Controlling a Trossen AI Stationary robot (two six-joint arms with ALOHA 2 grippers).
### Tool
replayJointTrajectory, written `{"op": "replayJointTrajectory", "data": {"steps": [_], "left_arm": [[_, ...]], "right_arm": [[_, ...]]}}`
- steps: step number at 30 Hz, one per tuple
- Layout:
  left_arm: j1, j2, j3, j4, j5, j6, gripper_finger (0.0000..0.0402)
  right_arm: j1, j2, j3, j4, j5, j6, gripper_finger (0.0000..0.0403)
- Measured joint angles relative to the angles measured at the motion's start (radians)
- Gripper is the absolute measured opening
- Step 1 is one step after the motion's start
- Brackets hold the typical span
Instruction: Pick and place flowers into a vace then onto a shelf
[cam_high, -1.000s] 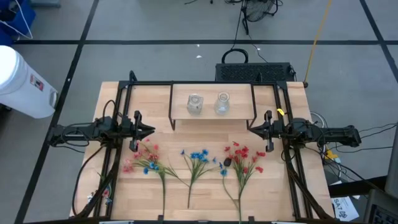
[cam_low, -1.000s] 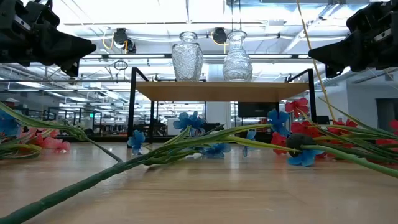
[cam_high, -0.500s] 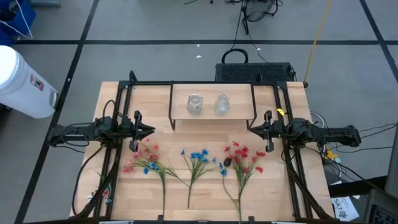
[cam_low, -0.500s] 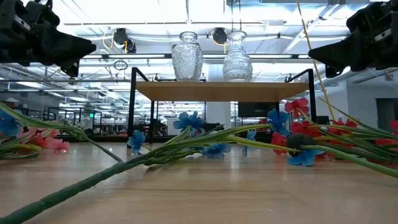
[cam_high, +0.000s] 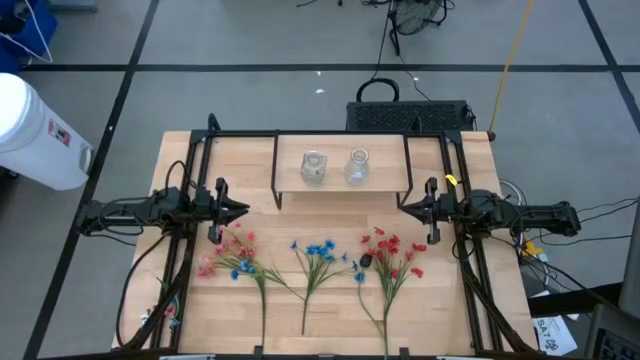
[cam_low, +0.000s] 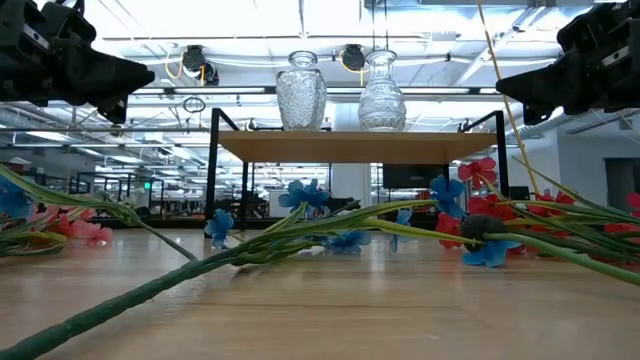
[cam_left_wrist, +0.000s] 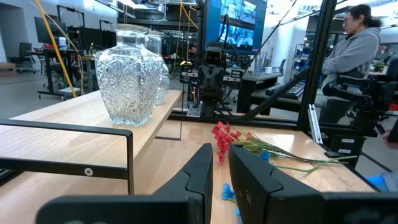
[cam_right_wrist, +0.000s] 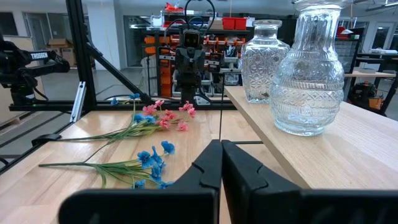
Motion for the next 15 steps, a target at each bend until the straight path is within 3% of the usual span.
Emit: {"op": "replayJointTrajectory", "data": {"steps": [15], "left_arm": [[0.000,0.000,0.000,0.000,0.000,0.000,0.0058]], "right_arm": [[0.000,0.000,0.000,0.026,0.000,0.054,0.0000]]}}
